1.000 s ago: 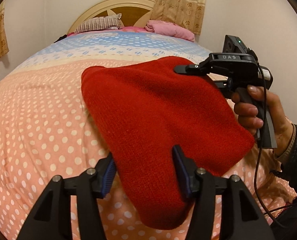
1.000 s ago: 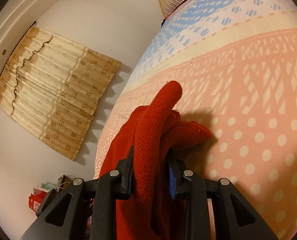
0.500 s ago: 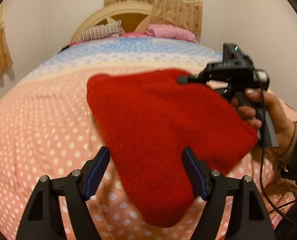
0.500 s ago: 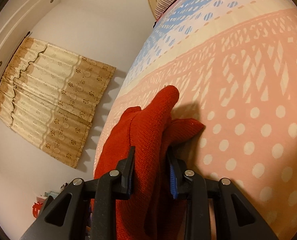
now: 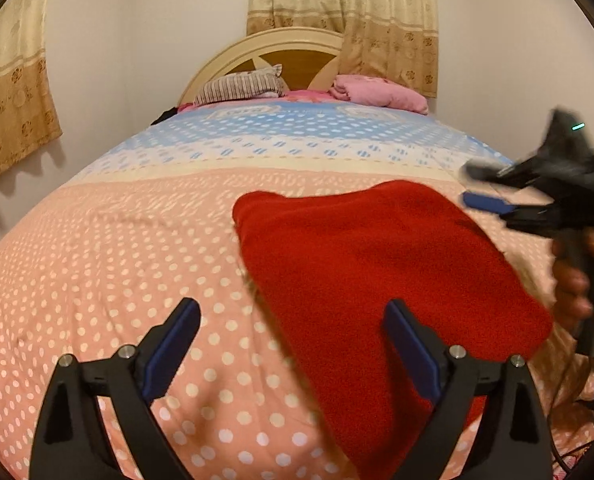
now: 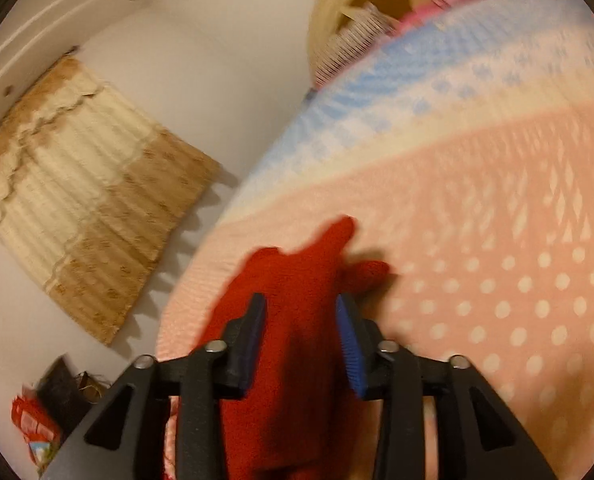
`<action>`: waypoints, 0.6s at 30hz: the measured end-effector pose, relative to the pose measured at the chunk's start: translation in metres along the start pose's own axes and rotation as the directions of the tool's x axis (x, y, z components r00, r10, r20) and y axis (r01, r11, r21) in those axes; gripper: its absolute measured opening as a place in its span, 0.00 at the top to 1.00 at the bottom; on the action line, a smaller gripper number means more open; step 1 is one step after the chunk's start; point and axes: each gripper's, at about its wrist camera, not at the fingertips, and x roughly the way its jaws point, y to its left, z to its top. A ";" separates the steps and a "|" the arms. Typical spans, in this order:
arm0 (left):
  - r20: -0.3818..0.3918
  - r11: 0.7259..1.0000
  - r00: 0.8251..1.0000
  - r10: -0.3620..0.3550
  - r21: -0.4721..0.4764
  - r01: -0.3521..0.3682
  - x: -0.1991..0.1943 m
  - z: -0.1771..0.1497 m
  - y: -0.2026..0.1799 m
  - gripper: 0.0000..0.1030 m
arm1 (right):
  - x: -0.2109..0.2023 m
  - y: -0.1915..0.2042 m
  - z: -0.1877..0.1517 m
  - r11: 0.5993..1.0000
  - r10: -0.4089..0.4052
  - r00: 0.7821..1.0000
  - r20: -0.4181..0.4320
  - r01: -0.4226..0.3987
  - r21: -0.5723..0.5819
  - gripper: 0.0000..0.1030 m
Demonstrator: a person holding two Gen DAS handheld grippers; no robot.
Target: Fold small clothes
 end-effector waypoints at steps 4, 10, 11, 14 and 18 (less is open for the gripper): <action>-0.022 1.000 1.000 -0.006 -0.004 0.006 0.008 -0.012 -0.004 0.06 | 0.000 0.037 -0.020 0.990 0.096 0.992 -0.080 -0.104 -0.098 0.43; -0.022 1.000 1.000 -0.010 -0.008 0.010 0.007 -0.017 -0.005 0.01 | 0.018 0.007 -0.050 0.997 0.064 0.987 -0.149 -0.068 -0.020 0.45; -0.020 1.000 1.000 -0.008 -0.007 0.008 0.006 -0.018 -0.006 0.01 | 0.015 0.002 -0.051 0.996 0.092 0.986 -0.135 -0.092 0.009 0.45; -0.024 1.000 1.000 -0.002 -0.001 0.002 0.005 -0.018 -0.007 0.00 | 0.010 -0.001 -0.054 0.996 0.087 0.987 -0.134 -0.088 -0.004 0.45; -0.033 1.000 0.999 0.004 0.011 -0.004 0.005 -0.021 -0.012 0.00 | 0.009 0.003 -0.062 0.997 0.057 0.991 -0.120 -0.062 -0.039 0.45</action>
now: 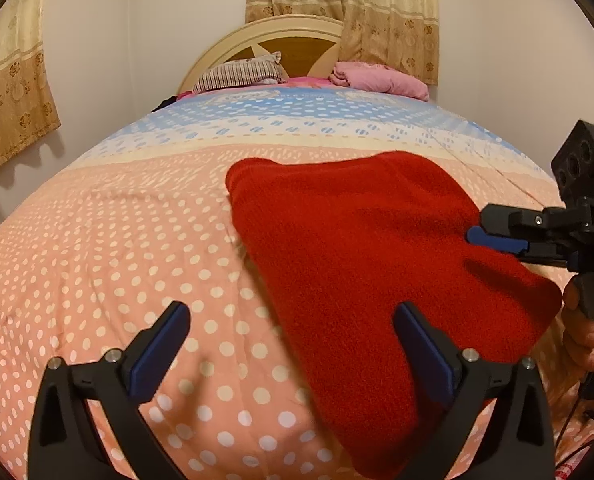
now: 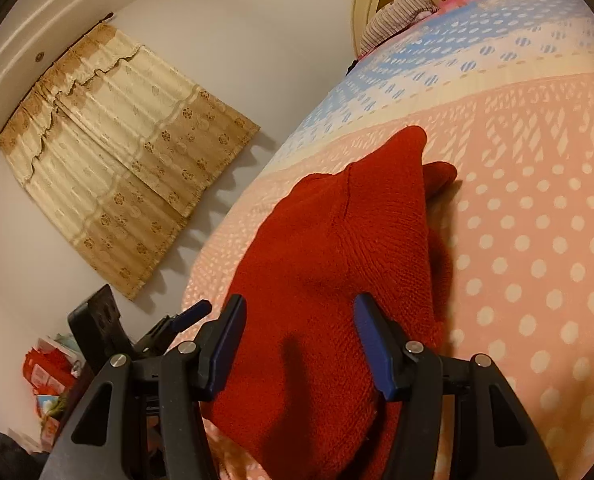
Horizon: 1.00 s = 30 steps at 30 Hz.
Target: Fold small clothes
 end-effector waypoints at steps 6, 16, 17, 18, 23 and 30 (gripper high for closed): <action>0.021 0.998 1.000 0.016 0.053 -0.017 -0.017 0.007 -0.013 0.00 | -0.027 0.027 -0.009 0.990 -0.133 0.990 0.046 0.135 -0.041 0.43; 0.109 0.997 0.994 -0.017 0.072 0.009 -0.051 0.022 -0.030 0.00 | -0.074 0.077 -0.021 0.888 -0.358 0.910 0.209 0.401 -0.225 0.41; 0.116 0.997 0.993 -0.020 0.071 0.012 -0.054 0.023 -0.030 0.00 | -0.077 0.080 -0.021 0.882 -0.362 0.906 0.220 0.409 -0.232 0.41; 0.121 0.997 0.992 -0.022 0.071 0.014 -0.056 0.024 -0.031 0.00 | -0.080 0.084 -0.022 0.879 -0.362 0.904 0.229 0.413 -0.239 0.41; 0.147 0.997 0.989 -0.025 0.071 0.015 -0.066 0.030 -0.033 0.00 | -0.091 0.100 -0.025 0.867 -0.355 0.898 0.261 0.420 -0.268 0.40; 0.170 0.997 0.985 -0.024 0.074 0.011 -0.076 0.031 -0.038 0.00 | -0.099 0.110 -0.028 0.863 -0.351 0.896 0.271 0.422 -0.278 0.39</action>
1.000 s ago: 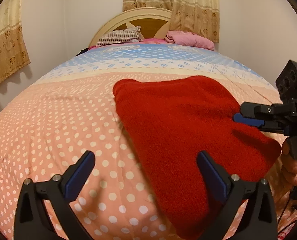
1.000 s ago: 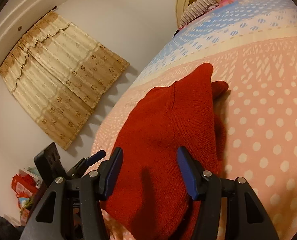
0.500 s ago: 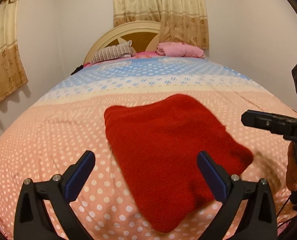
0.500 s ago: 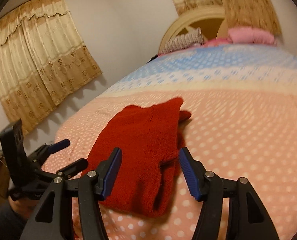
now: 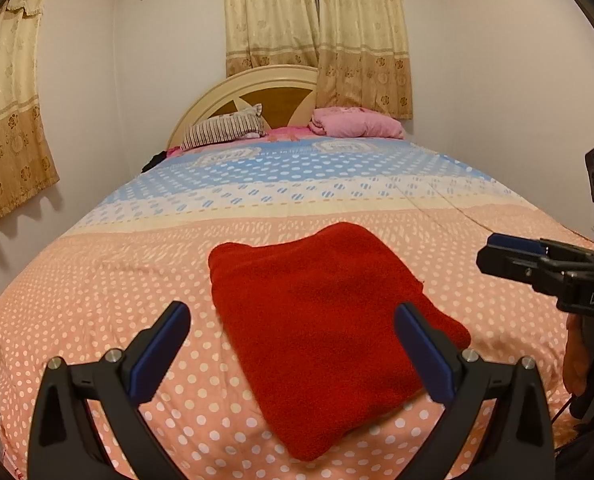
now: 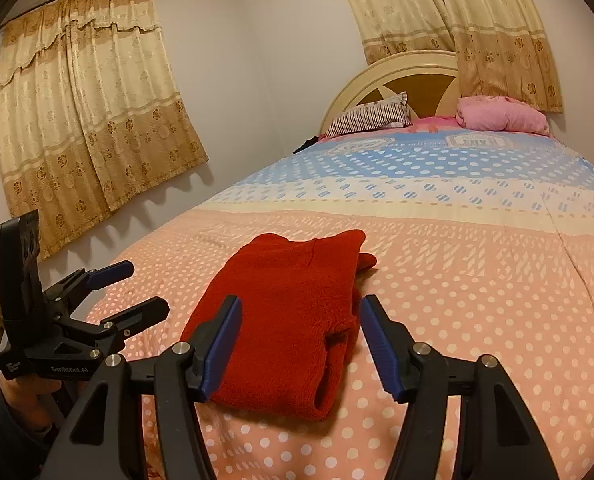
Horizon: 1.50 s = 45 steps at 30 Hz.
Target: Fold small clothes
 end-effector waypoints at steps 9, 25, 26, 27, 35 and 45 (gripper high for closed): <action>0.002 1.000 1.000 -0.003 0.004 0.003 -0.001 -0.001 -0.003 0.00 | -0.001 0.001 0.001 1.000 0.000 1.000 0.010 0.000 0.007 0.38; 0.000 1.000 1.000 -0.002 0.002 0.002 -0.003 0.000 -0.004 0.00 | -0.001 -0.001 0.002 1.000 -0.002 1.000 0.009 0.002 0.012 0.38; 0.000 1.000 1.000 -0.002 0.003 0.002 -0.004 0.000 -0.004 0.00 | -0.001 -0.001 0.002 1.000 -0.001 1.000 0.008 0.001 0.013 0.38; 0.000 1.000 1.000 -0.002 0.004 0.002 -0.004 0.000 -0.004 0.00 | -0.001 -0.001 0.002 1.000 -0.002 1.000 0.007 0.001 0.014 0.38; -0.001 1.000 1.000 -0.001 0.004 0.001 -0.004 0.000 -0.005 0.00 | 0.000 -0.002 0.002 1.000 -0.002 1.000 0.006 0.002 0.017 0.38; 0.001 1.000 1.000 0.012 0.006 -0.012 -0.003 -0.001 -0.005 0.00 | -0.001 -0.002 0.003 1.000 -0.008 1.000 0.024 0.008 0.015 0.38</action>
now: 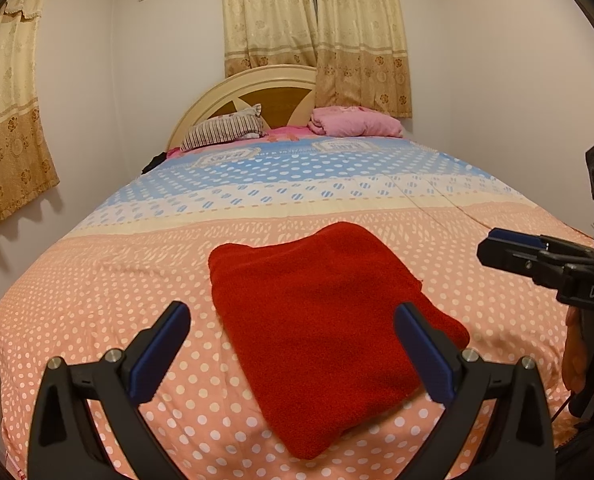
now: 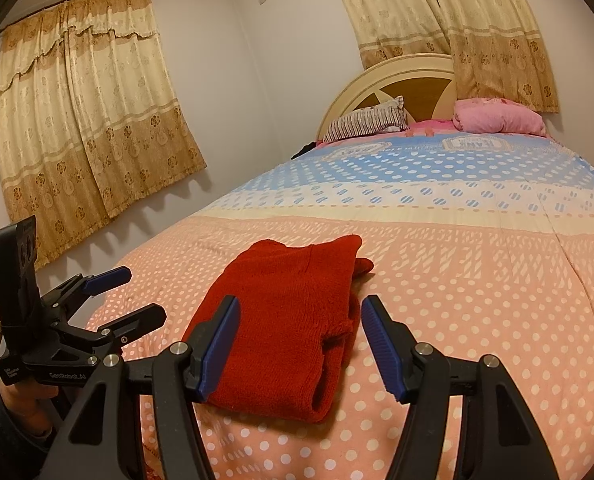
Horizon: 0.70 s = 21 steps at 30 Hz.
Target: Fold small clothes
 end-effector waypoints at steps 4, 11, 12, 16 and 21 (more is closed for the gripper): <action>0.006 1.000 1.000 0.003 0.008 -0.003 -0.002 0.000 0.001 0.00 | 0.000 0.000 -0.001 1.000 -0.003 1.000 0.005 0.003 0.003 0.38; 0.031 1.000 0.999 0.011 0.013 -0.012 -0.007 0.002 0.003 0.00 | 0.001 0.001 -0.001 1.000 0.000 1.000 0.002 0.000 -0.002 0.38; 0.035 1.000 0.999 0.014 0.014 -0.015 -0.008 0.003 0.003 0.00 | 0.001 0.001 -0.002 1.000 0.001 1.000 0.002 -0.001 -0.004 0.38; 0.049 0.999 0.998 0.027 0.019 -0.028 -0.012 0.005 0.005 0.00 | 0.002 0.003 -0.003 1.000 0.006 1.000 -0.001 -0.007 -0.012 0.38; 0.059 0.999 0.998 0.032 0.016 -0.033 -0.012 0.009 0.008 0.00 | 0.002 0.007 -0.005 1.000 0.010 1.000 0.000 -0.010 -0.023 0.38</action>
